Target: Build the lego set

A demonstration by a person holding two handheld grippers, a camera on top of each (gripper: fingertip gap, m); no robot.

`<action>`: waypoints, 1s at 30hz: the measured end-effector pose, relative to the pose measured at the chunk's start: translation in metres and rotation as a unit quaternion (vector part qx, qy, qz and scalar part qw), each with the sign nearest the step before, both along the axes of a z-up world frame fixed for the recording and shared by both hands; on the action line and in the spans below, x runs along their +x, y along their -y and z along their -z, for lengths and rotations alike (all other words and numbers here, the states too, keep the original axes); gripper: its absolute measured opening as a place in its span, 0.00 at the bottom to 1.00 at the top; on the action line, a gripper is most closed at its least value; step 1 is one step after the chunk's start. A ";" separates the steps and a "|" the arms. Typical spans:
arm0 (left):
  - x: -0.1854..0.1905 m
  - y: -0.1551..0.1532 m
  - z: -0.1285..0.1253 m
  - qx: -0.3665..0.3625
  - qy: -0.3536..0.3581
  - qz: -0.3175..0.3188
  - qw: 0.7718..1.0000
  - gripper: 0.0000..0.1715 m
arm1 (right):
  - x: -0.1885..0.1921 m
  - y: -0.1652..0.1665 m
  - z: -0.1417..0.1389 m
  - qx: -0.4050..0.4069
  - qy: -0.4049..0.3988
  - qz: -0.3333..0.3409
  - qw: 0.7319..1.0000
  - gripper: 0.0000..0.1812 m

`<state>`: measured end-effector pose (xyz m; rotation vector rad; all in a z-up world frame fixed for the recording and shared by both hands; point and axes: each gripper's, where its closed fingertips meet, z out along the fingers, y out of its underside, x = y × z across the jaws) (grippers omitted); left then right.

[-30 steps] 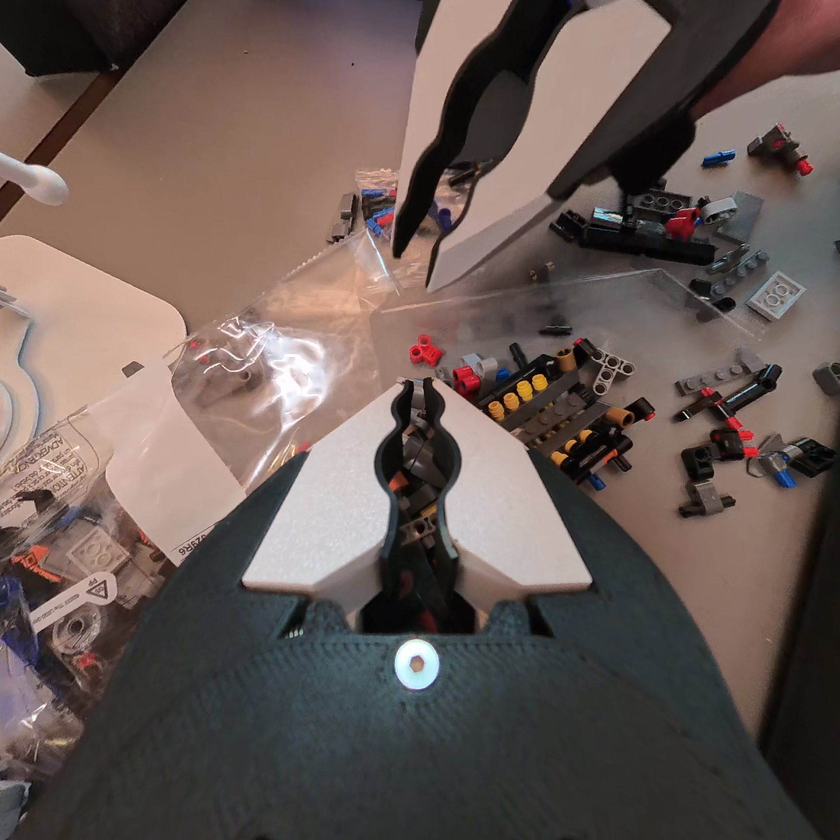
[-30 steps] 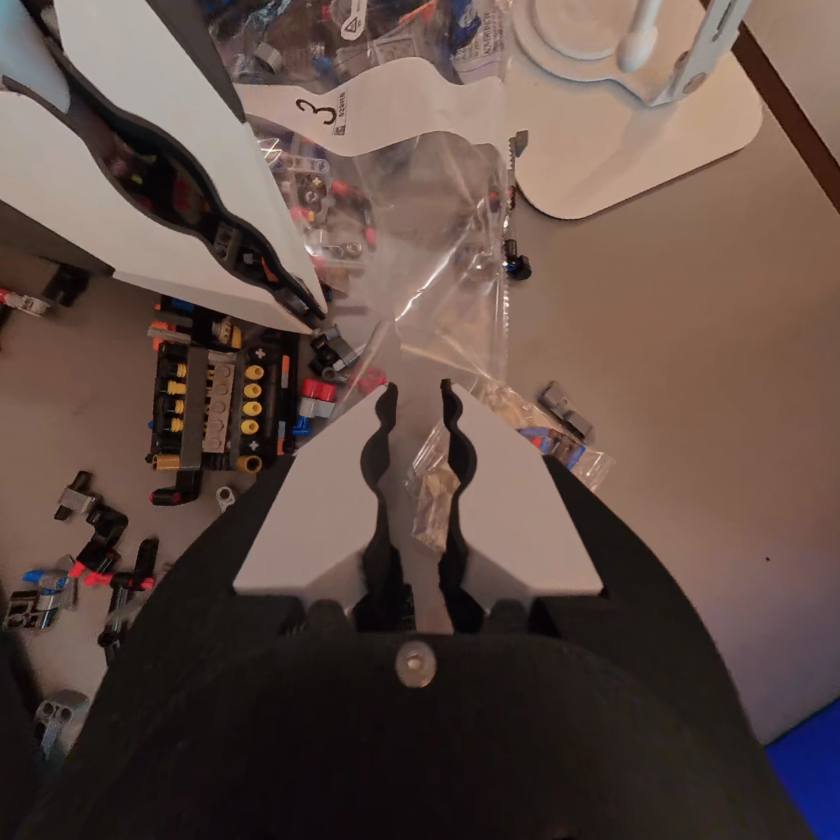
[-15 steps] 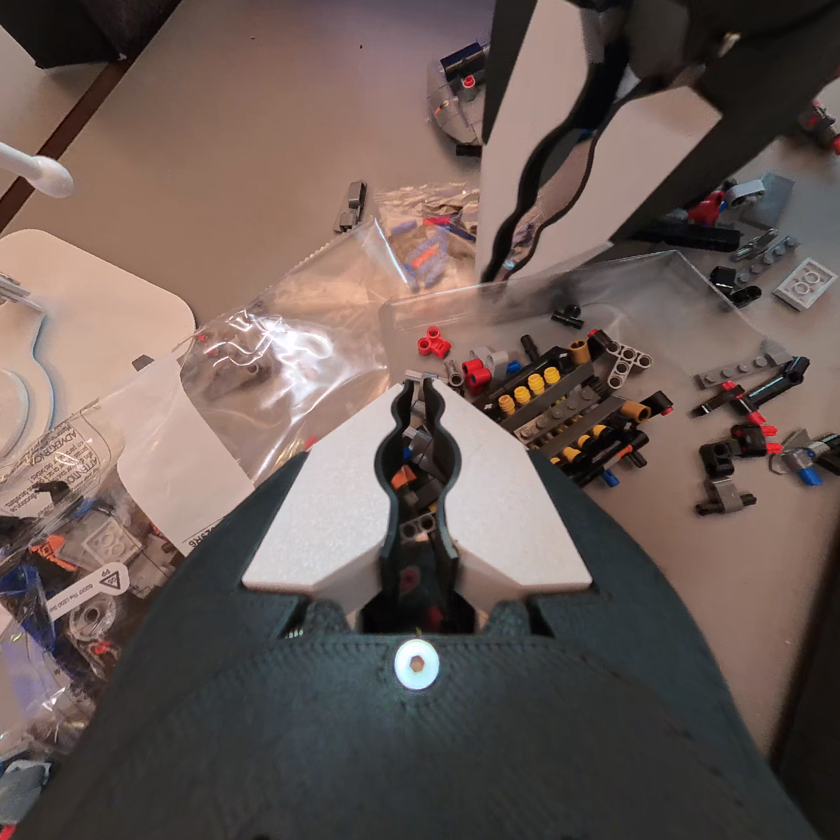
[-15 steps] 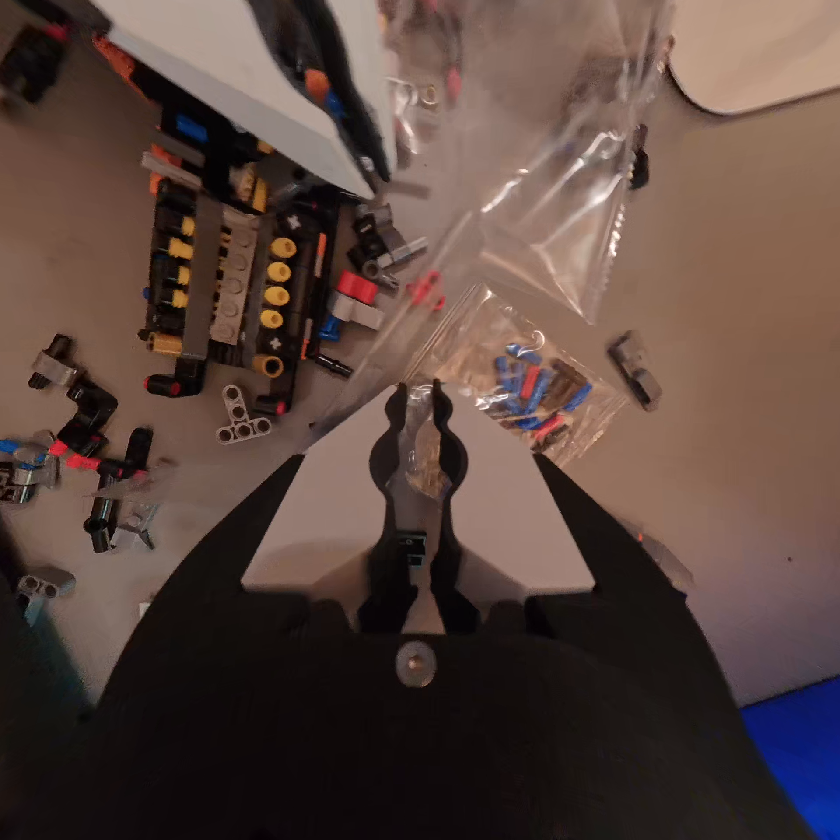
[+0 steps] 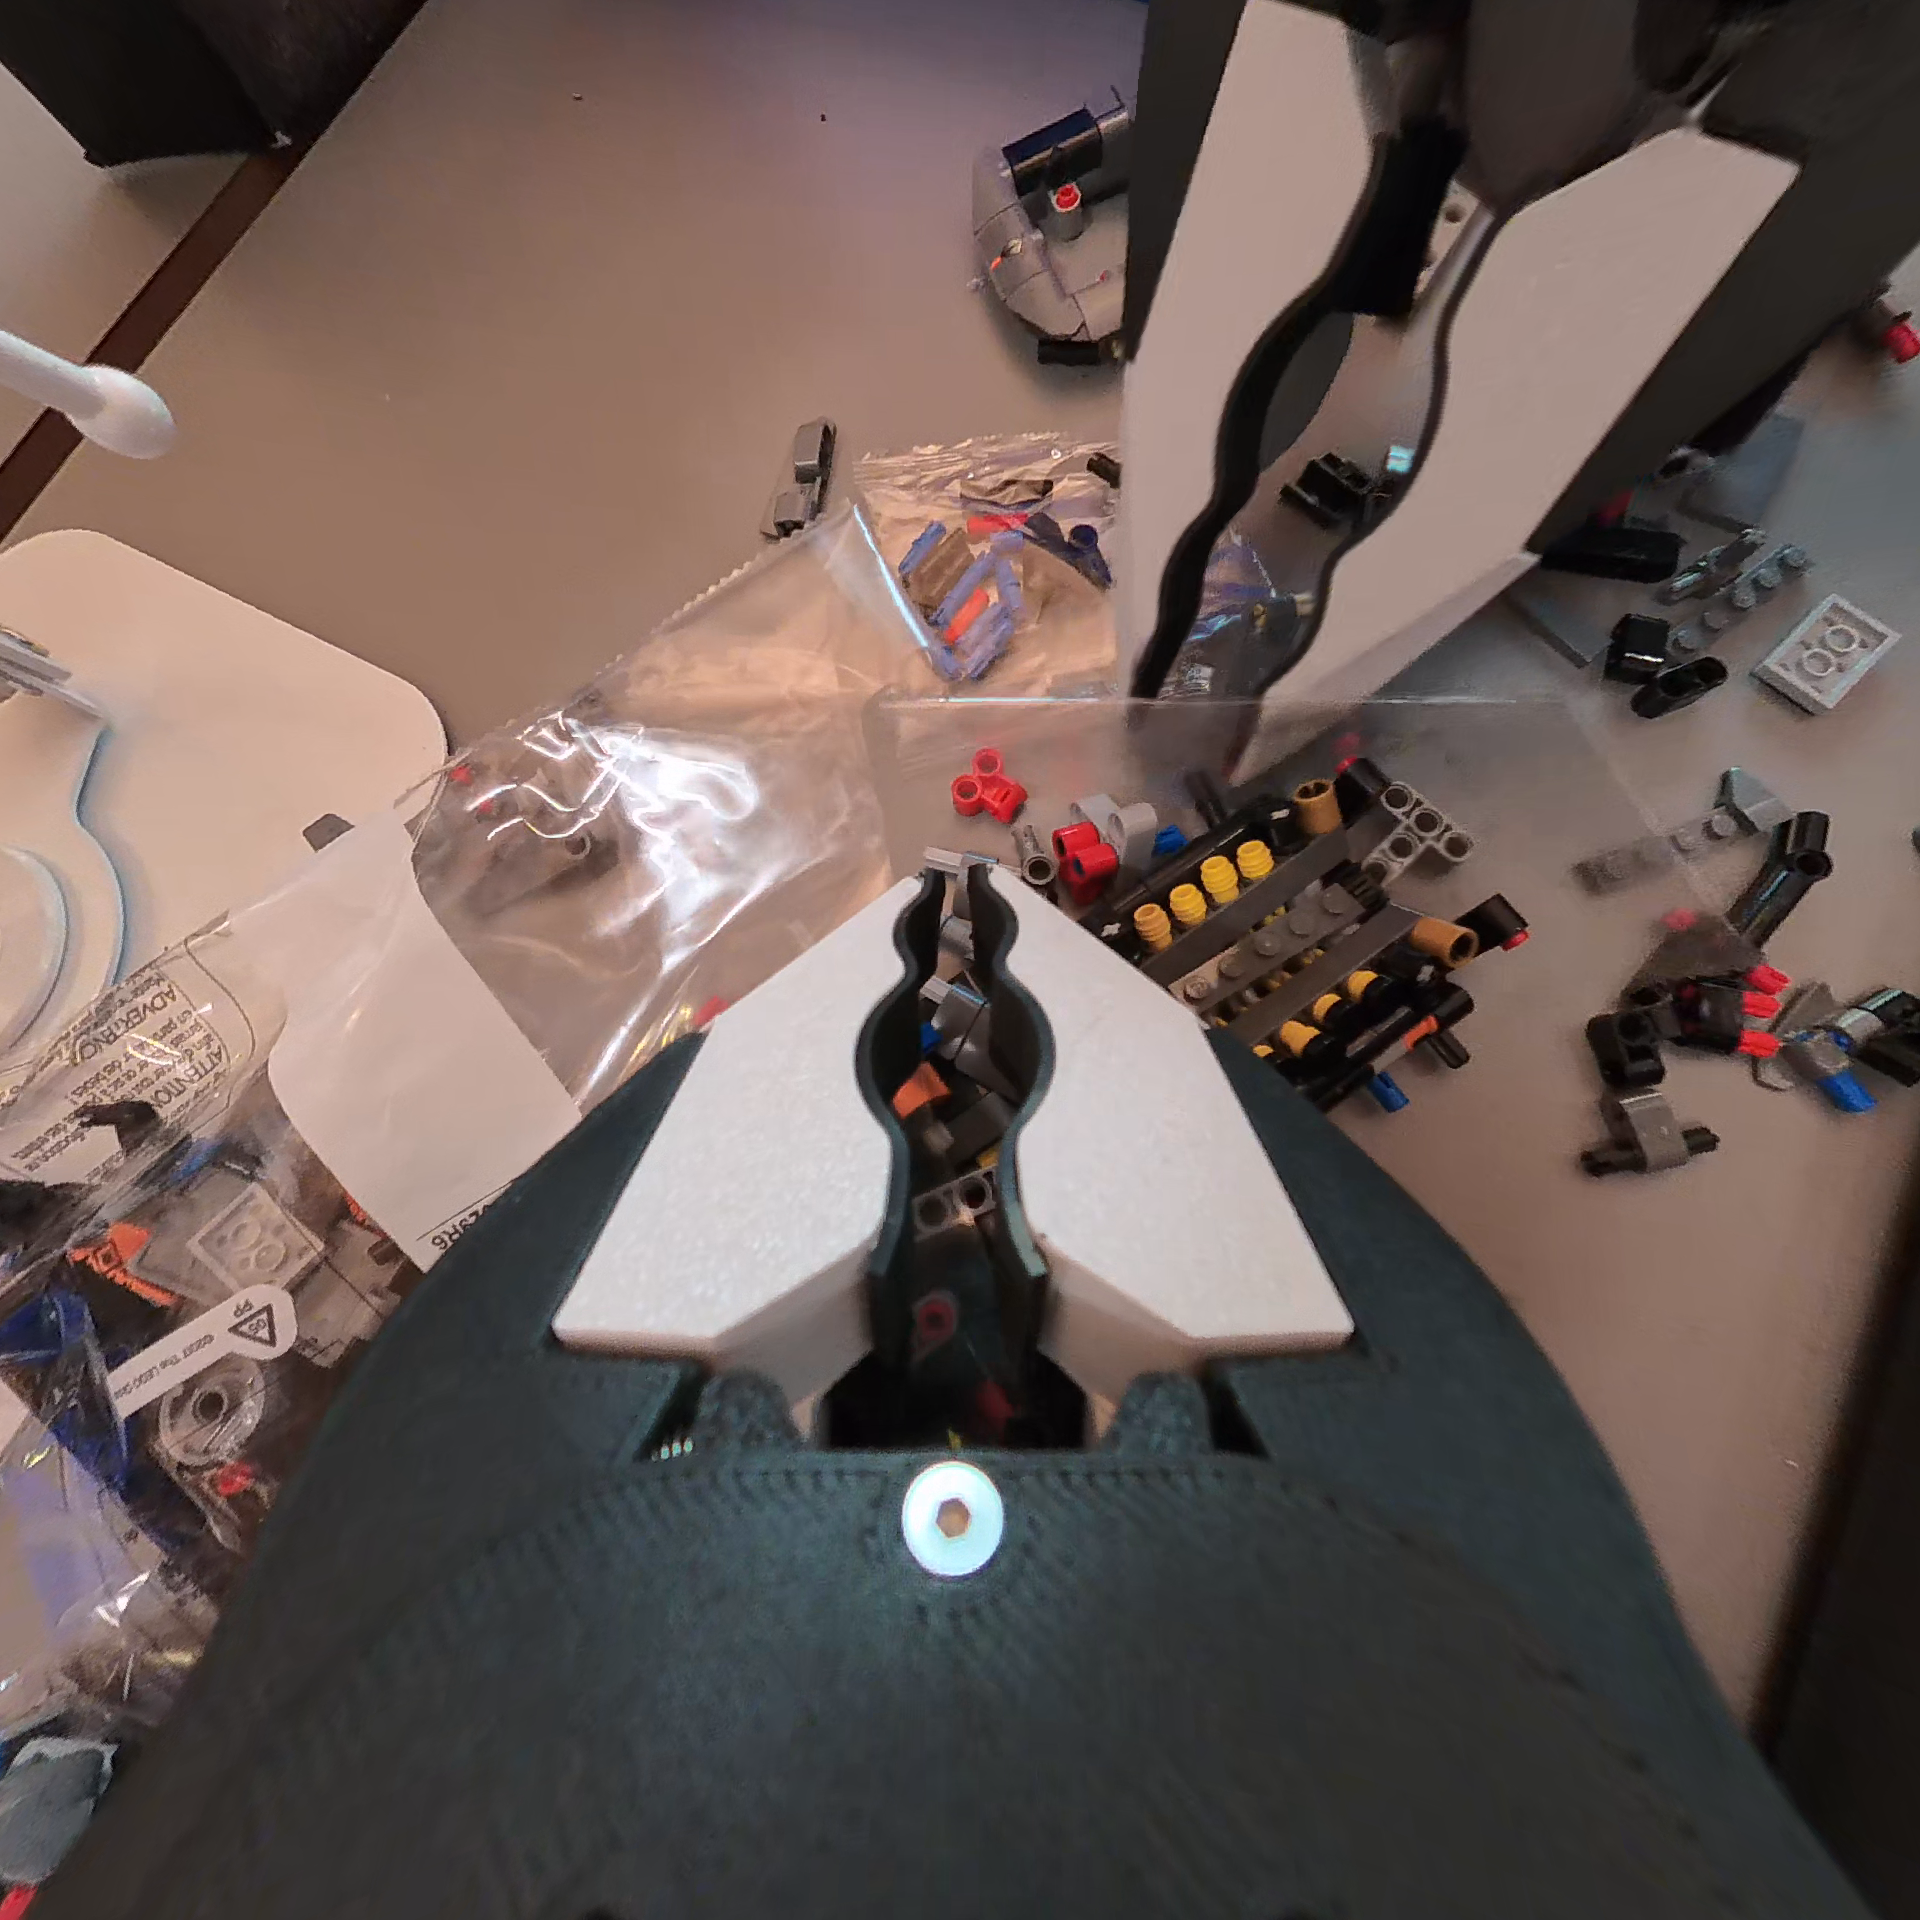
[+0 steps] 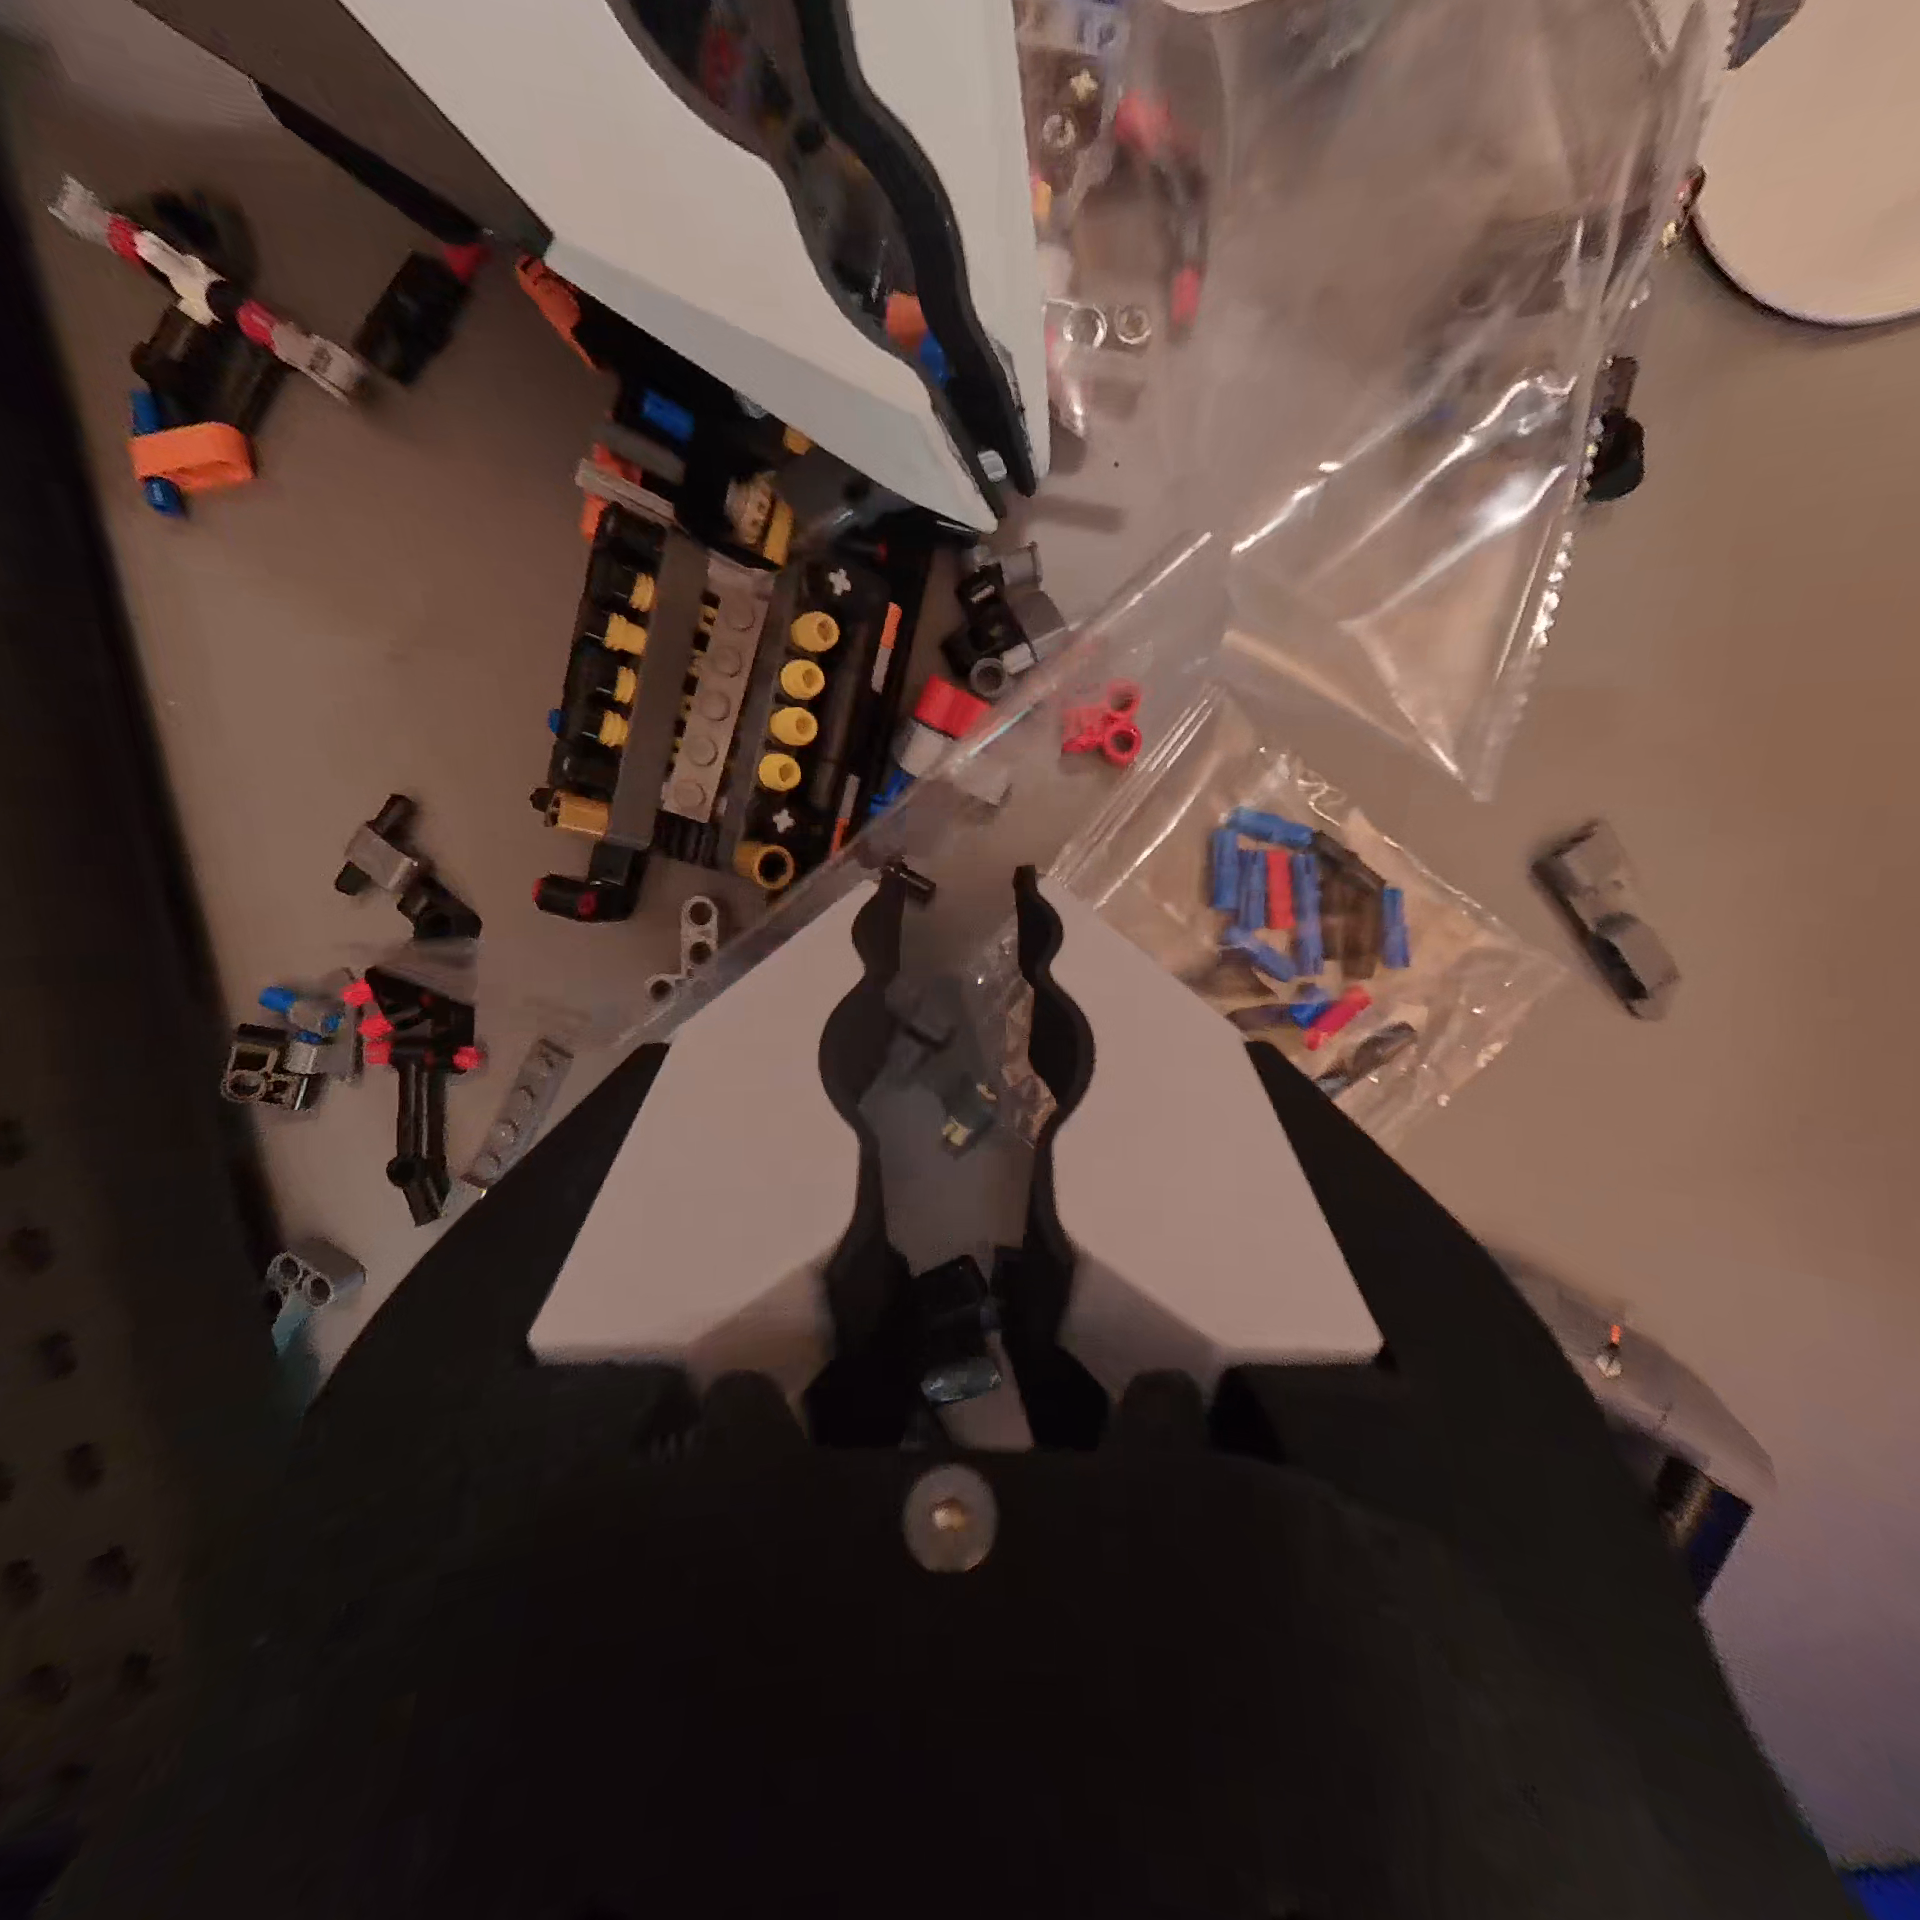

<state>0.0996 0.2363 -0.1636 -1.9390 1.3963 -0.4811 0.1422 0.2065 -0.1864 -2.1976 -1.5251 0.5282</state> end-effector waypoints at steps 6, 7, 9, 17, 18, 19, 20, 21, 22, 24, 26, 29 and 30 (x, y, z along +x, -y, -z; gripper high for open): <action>0.002 0.001 -0.001 0.001 0.002 0.004 1.000 0.02 | -0.009 0.010 -0.002 0.011 -0.005 -0.036 0.999 0.08; 0.003 0.002 -0.001 0.002 0.003 0.006 1.000 0.02 | -0.010 0.010 -0.002 0.010 -0.006 -0.036 0.999 0.08; 0.004 0.003 -0.002 0.004 0.004 0.010 1.000 0.03 | -0.013 0.009 -0.005 0.008 -0.019 -0.034 0.999 0.10; 0.010 0.008 -0.006 0.012 0.016 0.027 0.999 0.05 | -0.027 0.013 -0.017 -0.008 -0.068 -0.030 0.997 0.12; 0.011 0.009 -0.007 0.009 0.020 0.029 0.999 0.05 | -0.028 0.012 -0.017 -0.007 -0.069 -0.029 0.997 0.11; 0.012 0.010 -0.008 0.007 0.023 0.032 0.999 0.05 | -0.029 0.013 -0.016 -0.006 -0.068 -0.030 0.997 0.12; 0.013 0.012 -0.009 0.002 0.030 0.035 0.999 0.05 | -0.030 0.013 -0.016 -0.006 -0.068 -0.031 0.997 0.11; 0.014 0.014 -0.012 -0.004 0.040 0.038 0.998 0.06 | -0.030 0.013 -0.017 -0.004 -0.068 -0.031 0.997 0.12; 0.015 0.015 -0.014 -0.012 0.051 0.041 0.998 0.07 | -0.030 0.013 -0.017 -0.004 -0.069 -0.031 0.997 0.12; 0.018 0.021 -0.022 -0.035 0.082 0.050 0.995 0.10 | -0.030 0.013 -0.016 -0.005 -0.069 -0.031 0.997 0.12; 0.020 0.028 -0.029 -0.083 0.119 0.057 0.988 0.13 | -0.030 0.013 -0.016 -0.006 -0.069 -0.033 0.997 0.12; 0.019 0.029 -0.027 -0.133 0.133 0.048 0.981 0.19 | -0.030 0.014 -0.016 -0.003 -0.068 -0.035 0.997 0.12; 0.019 0.029 -0.023 -0.140 0.127 0.046 0.981 0.20 | -0.030 0.014 -0.016 -0.003 -0.069 -0.036 0.997 0.11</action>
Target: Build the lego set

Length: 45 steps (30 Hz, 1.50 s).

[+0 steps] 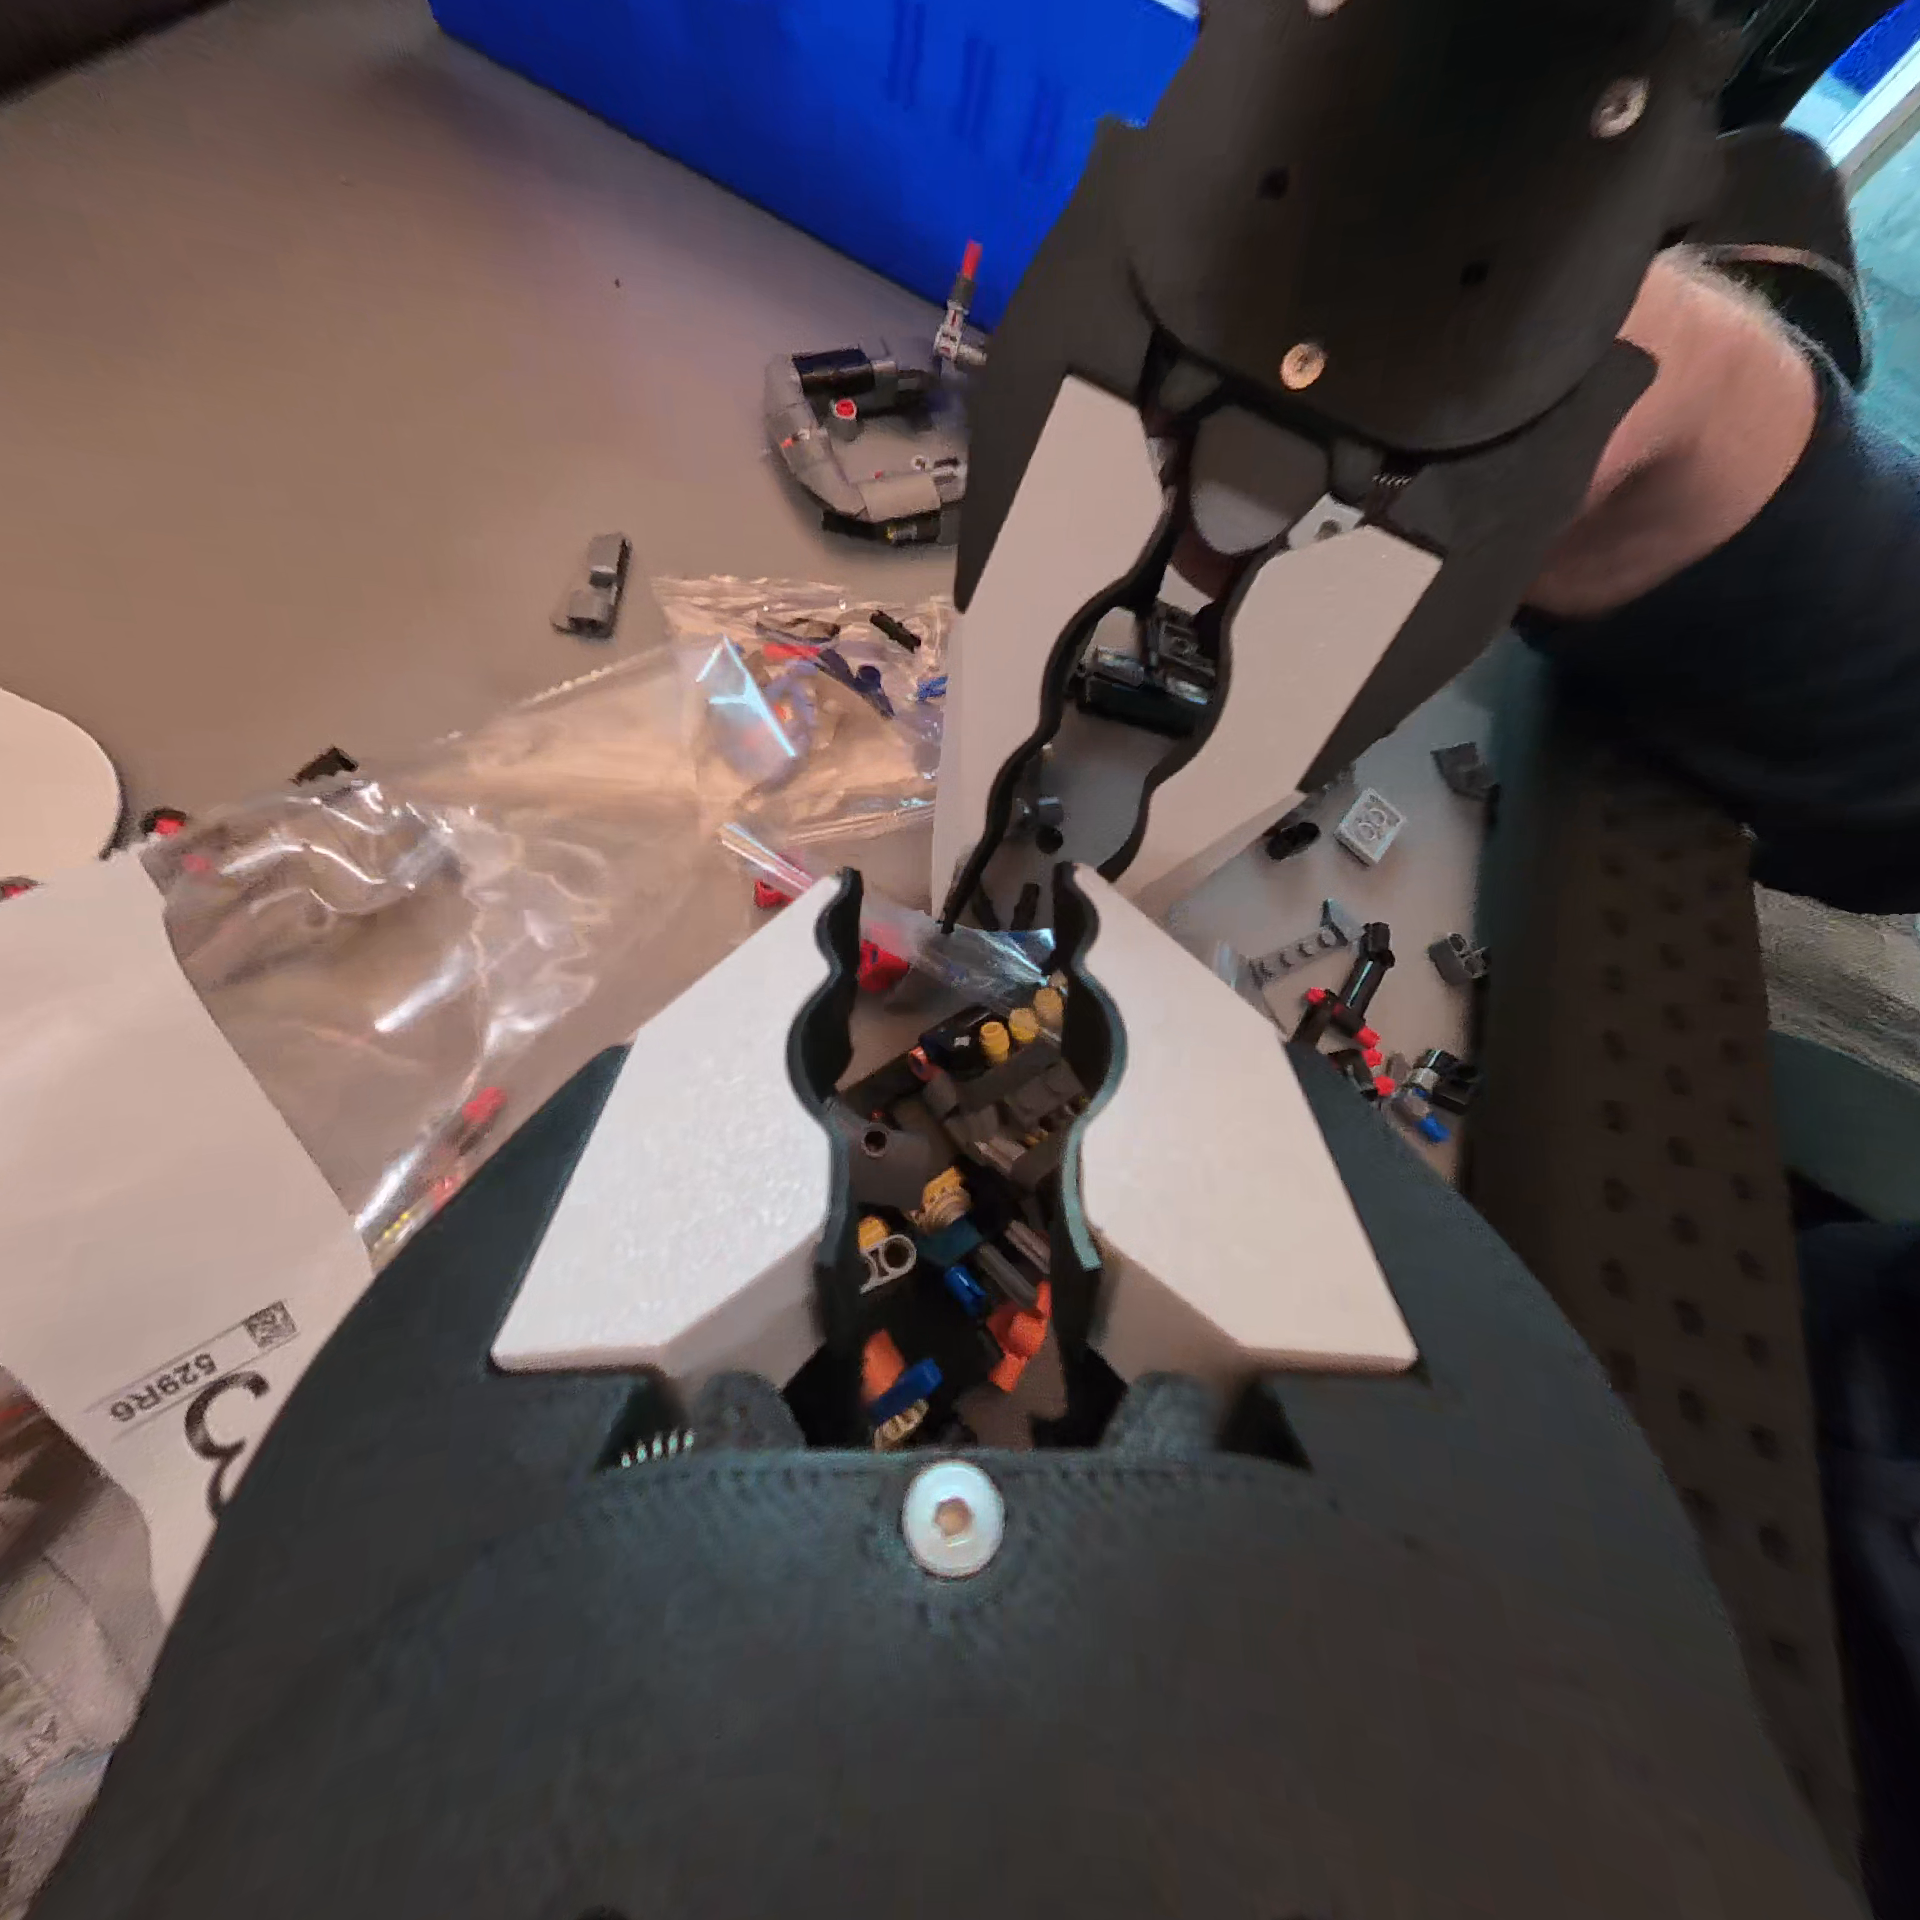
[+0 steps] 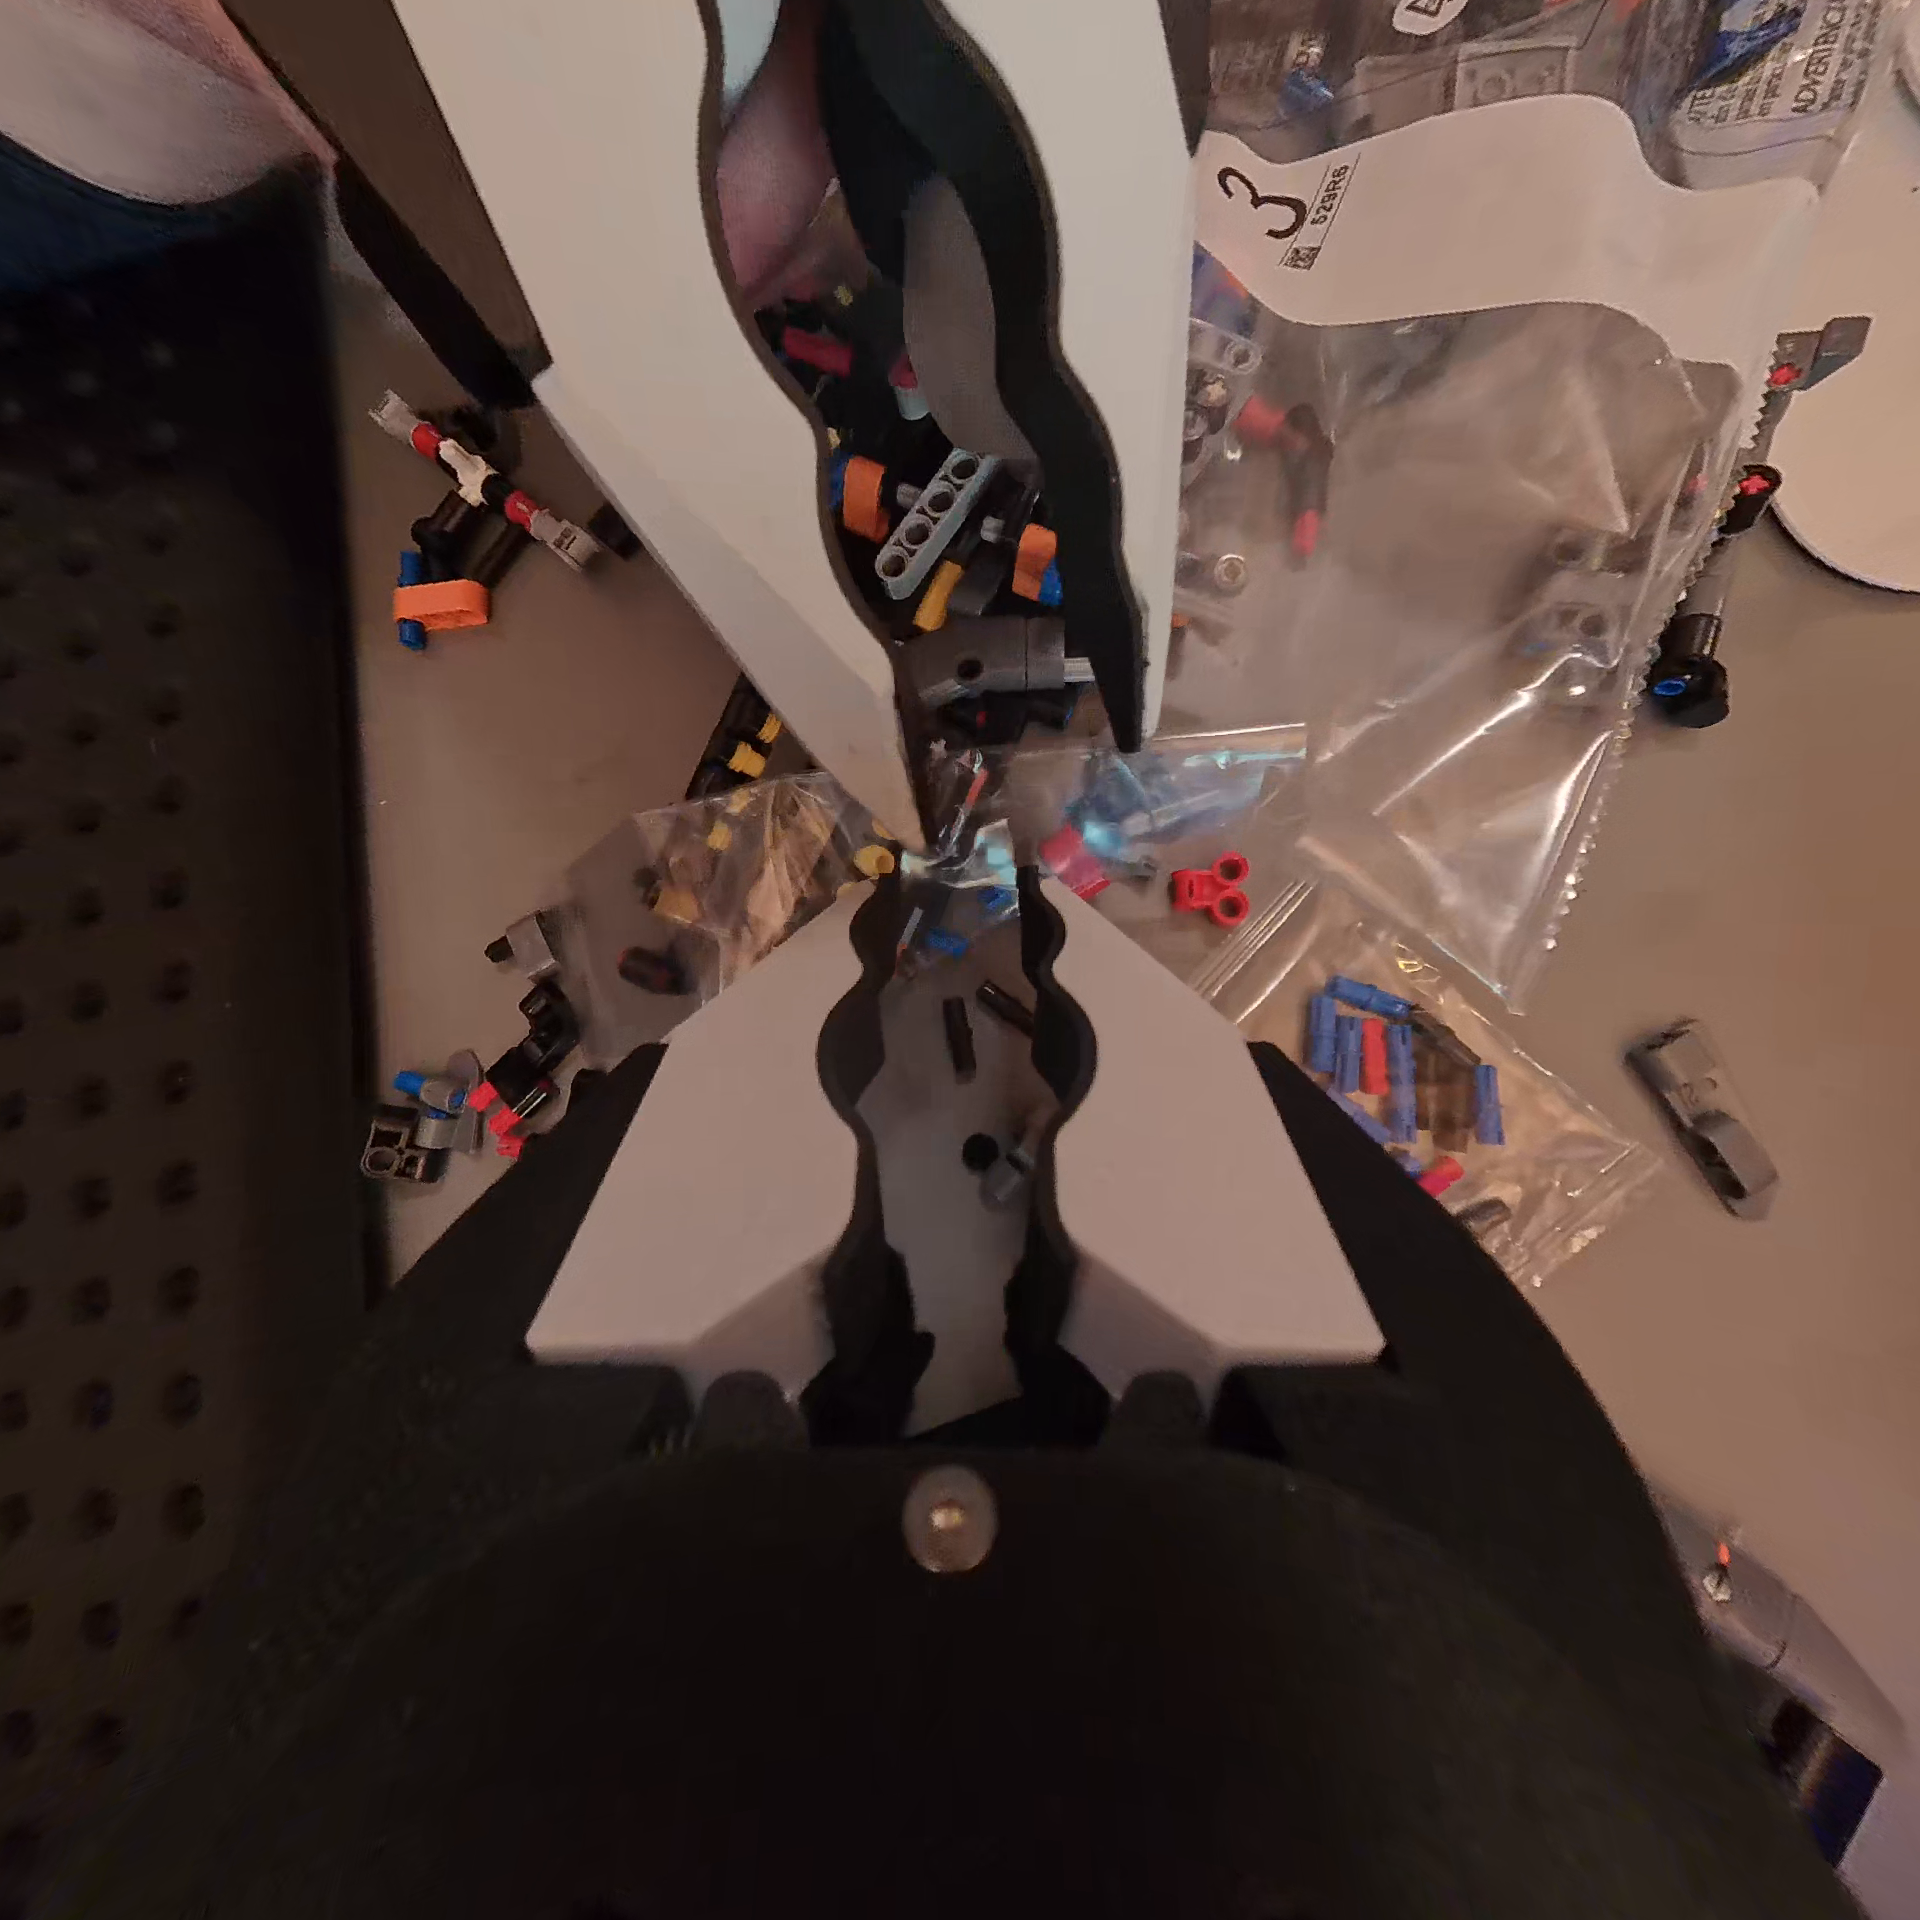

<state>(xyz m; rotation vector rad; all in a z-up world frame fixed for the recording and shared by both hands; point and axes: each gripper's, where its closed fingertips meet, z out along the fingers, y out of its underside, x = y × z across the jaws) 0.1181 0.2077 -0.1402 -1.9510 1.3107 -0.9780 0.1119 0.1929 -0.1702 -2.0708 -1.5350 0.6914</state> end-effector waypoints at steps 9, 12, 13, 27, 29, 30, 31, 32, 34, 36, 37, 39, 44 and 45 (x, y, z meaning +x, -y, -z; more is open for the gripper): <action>-0.003 -0.002 0.020 0.024 -0.063 -0.003 0.998 0.00 | 0.000 0.000 -0.004 0.003 -0.008 -0.004 1.000 0.12; -0.005 -0.004 0.015 0.027 -0.054 -0.009 0.998 0.00 | 0.008 -0.009 -0.010 0.007 -0.019 0.023 1.000 0.12; -0.006 -0.006 0.012 0.031 -0.049 -0.015 0.998 0.00 | 0.012 -0.014 -0.011 0.008 -0.021 0.037 0.999 0.12; -0.002 0.006 0.013 -0.041 -0.029 0.003 0.999 0.18 | 0.009 -0.007 0.009 -0.018 0.012 0.023 1.000 0.13; 0.000 0.008 0.014 -0.055 -0.025 0.008 0.998 0.20 | 0.004 -0.005 0.008 -0.009 0.011 0.013 1.000 0.12; 0.001 0.009 0.015 -0.059 -0.024 0.008 0.998 0.21 | 0.003 -0.005 0.008 -0.004 0.013 0.011 1.000 0.11; 0.001 0.009 0.014 -0.064 -0.020 0.008 0.998 0.21 | 0.002 -0.005 0.008 -0.001 0.014 0.010 1.000 0.11; 0.001 0.009 0.013 -0.069 -0.015 0.008 0.997 0.22 | 0.002 -0.005 0.007 0.003 0.014 0.008 1.000 0.11; 0.001 0.008 0.010 -0.079 -0.005 0.007 0.997 0.23 | 0.000 -0.005 0.004 0.012 0.010 0.005 1.000 0.10; 0.001 0.008 0.009 -0.085 0.002 0.005 0.996 0.24 | 0.000 -0.005 0.002 0.018 0.007 0.006 1.000 0.10; 0.001 0.008 0.008 -0.088 0.005 0.004 0.996 0.24 | -0.001 -0.006 0.000 0.023 0.005 0.006 1.000 0.10; 0.000 0.007 0.007 -0.093 0.009 0.004 0.996 0.24 | -0.001 -0.006 -0.002 0.034 0.004 0.004 0.999 0.10; 0.000 0.009 0.004 -0.101 0.019 0.011 0.995 0.24 | -0.004 -0.008 -0.003 0.059 0.010 -0.001 0.998 0.08; 0.000 0.010 0.004 -0.103 0.022 0.012 0.994 0.24 | -0.005 -0.008 -0.003 0.065 0.012 -0.003 0.998 0.08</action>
